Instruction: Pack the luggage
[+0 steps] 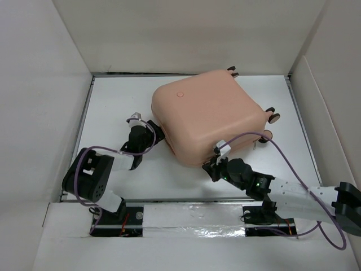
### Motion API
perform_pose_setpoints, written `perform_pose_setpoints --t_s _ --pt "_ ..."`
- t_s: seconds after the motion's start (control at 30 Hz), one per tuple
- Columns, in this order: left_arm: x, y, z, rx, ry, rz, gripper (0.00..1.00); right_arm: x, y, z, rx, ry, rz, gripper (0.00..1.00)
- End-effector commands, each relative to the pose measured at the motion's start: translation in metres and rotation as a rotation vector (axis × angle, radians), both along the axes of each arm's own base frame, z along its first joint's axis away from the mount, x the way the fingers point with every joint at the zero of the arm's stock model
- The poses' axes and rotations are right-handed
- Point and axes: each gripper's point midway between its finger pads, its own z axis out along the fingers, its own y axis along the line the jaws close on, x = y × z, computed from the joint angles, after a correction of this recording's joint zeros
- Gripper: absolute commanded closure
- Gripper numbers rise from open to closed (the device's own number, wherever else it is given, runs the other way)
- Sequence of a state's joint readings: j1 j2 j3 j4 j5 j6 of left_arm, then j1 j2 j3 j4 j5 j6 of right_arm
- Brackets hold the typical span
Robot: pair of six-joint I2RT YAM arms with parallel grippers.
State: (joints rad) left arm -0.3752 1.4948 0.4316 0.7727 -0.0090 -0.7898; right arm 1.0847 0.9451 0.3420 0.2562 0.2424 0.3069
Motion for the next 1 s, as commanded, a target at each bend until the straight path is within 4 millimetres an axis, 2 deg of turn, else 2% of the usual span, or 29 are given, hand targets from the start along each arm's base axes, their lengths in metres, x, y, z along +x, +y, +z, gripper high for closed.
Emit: perform_pose_setpoints --t_s 0.0,0.13,0.17,0.2,0.23,0.27,0.3,0.4,0.43,0.47,0.5,0.53,0.57,0.6,0.63,0.67,0.7,0.73,0.77,0.8,0.83,0.9,0.97 --pt "0.014 -0.03 0.023 -0.052 -0.061 -0.108 0.42 -0.004 0.006 0.027 0.112 -0.023 0.037 1.0" --pt "0.015 -0.051 0.023 -0.145 -0.08 -0.14 0.55 0.002 -0.005 0.024 0.126 -0.017 0.016 1.0" --pt "0.015 -0.056 0.024 -0.169 -0.083 -0.138 0.64 0.003 -0.007 0.025 0.131 -0.018 0.014 1.0" --pt "0.017 -0.056 0.026 -0.185 -0.094 -0.132 0.69 0.009 -0.013 0.022 0.128 -0.011 -0.008 1.0" --pt "0.018 -0.063 0.031 -0.21 -0.12 -0.143 0.85 0.008 -0.015 0.018 0.123 -0.003 0.001 1.0" --pt "0.016 -0.068 0.033 -0.227 -0.129 -0.154 0.95 0.01 -0.018 0.017 0.126 -0.002 -0.004 1.0" --pt "0.017 -0.069 0.035 -0.248 -0.134 -0.149 1.0 0.017 -0.025 0.018 0.13 -0.003 -0.026 1.0" --pt "0.014 -0.059 0.035 -0.243 -0.16 -0.107 1.0 0.023 -0.032 0.019 0.132 -0.01 -0.03 1.0" --pt "0.014 -0.051 0.036 -0.231 -0.171 -0.085 1.0 0.031 -0.039 0.021 0.125 -0.025 -0.053 1.0" --pt "0.013 -0.039 0.045 -0.22 -0.199 -0.053 1.0 0.033 -0.04 0.023 0.124 -0.03 -0.04 1.0" --pt "0.007 -0.021 0.033 -0.186 -0.181 0.005 1.0 0.038 -0.042 0.029 0.126 -0.042 -0.045 1.0" --pt "0.004 -0.009 0.031 -0.159 -0.186 0.032 1.0 0.048 -0.05 0.029 0.109 -0.052 -0.059 1.0" --pt "-0.008 0.009 0.026 -0.136 -0.179 0.079 1.0 0.054 -0.052 0.033 0.108 -0.061 -0.062 1.0" --pt "-0.011 0.024 0.023 -0.127 -0.178 0.118 1.0 0.062 -0.052 0.045 0.123 -0.092 -0.059 1.0" --pt "-0.019 0.029 0.022 -0.128 -0.179 0.127 1.0 0.065 -0.051 0.048 0.122 -0.102 -0.028 1.0" --pt "-0.032 0.036 0.024 -0.123 -0.201 0.133 1.0 0.078 -0.057 0.043 0.109 -0.087 -0.053 1.0" --pt "-0.037 0.038 0.025 -0.126 -0.208 0.133 1.0 0.084 -0.056 0.049 0.114 -0.098 -0.046 1.0" --pt "-0.044 0.04 0.021 -0.114 -0.194 0.133 1.0 0.089 -0.051 0.063 0.123 -0.126 -0.013 1.0" --pt "-0.048 0.04 0.033 -0.113 -0.234 0.127 1.0 0.097 -0.05 0.061 0.108 -0.117 -0.011 1.0" --pt "-0.054 0.046 0.027 -0.095 -0.221 0.141 1.0 0.105 -0.052 0.065 0.103 -0.125 -0.021 1.0" --pt "-0.061 0.047 0.03 -0.086 -0.217 0.138 1.0 0.114 -0.05 0.082 0.104 -0.165 -0.013 1.0" --pt "-0.072 0.049 0.028 -0.074 -0.215 0.131 1.0 0.131 -0.058 0.088 0.096 -0.173 -0.047 1.0" --pt "-0.082 0.05 0.04 -0.102 -0.244 0.117 1.0 0.143 -0.058 0.109 0.117 -0.215 -0.017 1.0"
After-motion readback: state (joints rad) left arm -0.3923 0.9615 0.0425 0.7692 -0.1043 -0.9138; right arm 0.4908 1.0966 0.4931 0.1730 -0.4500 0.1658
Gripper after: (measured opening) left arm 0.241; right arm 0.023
